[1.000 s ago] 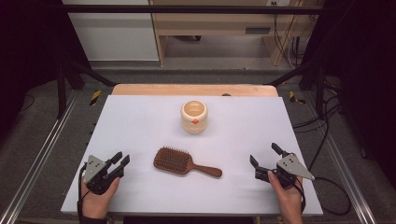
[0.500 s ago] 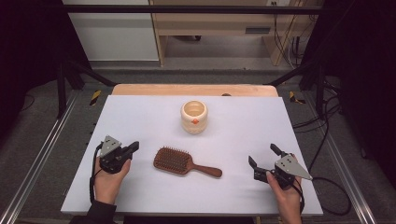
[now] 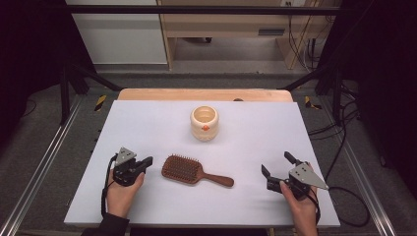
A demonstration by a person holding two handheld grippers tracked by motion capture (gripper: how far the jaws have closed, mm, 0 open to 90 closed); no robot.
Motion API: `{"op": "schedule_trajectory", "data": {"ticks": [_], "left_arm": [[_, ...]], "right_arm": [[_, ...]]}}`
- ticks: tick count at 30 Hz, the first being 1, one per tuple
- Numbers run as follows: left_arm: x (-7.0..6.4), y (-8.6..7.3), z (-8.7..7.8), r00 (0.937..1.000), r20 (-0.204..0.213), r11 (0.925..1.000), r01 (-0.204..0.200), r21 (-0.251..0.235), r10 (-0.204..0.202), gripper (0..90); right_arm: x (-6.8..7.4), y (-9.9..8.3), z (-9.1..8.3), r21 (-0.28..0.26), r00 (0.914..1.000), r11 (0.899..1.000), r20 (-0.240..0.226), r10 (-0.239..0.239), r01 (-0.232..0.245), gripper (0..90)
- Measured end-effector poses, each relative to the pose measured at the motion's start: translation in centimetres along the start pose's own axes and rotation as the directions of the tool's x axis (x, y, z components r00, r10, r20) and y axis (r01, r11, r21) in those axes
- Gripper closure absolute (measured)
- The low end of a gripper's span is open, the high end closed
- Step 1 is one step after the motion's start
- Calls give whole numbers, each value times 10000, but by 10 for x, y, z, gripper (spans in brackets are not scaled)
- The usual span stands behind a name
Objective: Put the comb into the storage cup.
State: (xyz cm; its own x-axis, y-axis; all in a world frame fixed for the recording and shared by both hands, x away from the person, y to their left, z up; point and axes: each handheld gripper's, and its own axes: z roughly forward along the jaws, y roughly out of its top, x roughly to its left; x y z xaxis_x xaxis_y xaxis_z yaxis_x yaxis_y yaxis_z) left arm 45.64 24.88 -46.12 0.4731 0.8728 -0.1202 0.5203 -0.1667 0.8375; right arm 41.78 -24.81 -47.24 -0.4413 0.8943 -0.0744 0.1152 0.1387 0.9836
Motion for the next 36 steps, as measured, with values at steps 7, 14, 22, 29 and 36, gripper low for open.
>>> {"op": "schedule_trajectory", "data": {"ticks": [7,14,22,29,36], "left_arm": [[-5,0,10,9998,184,9993,-119,348,112,900],[-12,-1,17,9995,307,9984,56,560,-73,900],[-19,-3,22,9999,101,9945,-129,1035,119,900],[-18,-4,24,9999,144,9933,-8,1159,-9,900],[-17,-4,26,9998,203,9925,52,1223,-77,900]], "right_arm": [[1,-1,3,279,9999,9995,-116,119,-116,58],[2,-1,2,303,9997,9994,-209,144,-137,59],[3,1,3,347,9995,9994,-290,102,-91,61],[3,1,2,346,9989,9991,-369,272,-259,61],[1,1,1,293,9972,9980,-478,573,-560,60]]}}
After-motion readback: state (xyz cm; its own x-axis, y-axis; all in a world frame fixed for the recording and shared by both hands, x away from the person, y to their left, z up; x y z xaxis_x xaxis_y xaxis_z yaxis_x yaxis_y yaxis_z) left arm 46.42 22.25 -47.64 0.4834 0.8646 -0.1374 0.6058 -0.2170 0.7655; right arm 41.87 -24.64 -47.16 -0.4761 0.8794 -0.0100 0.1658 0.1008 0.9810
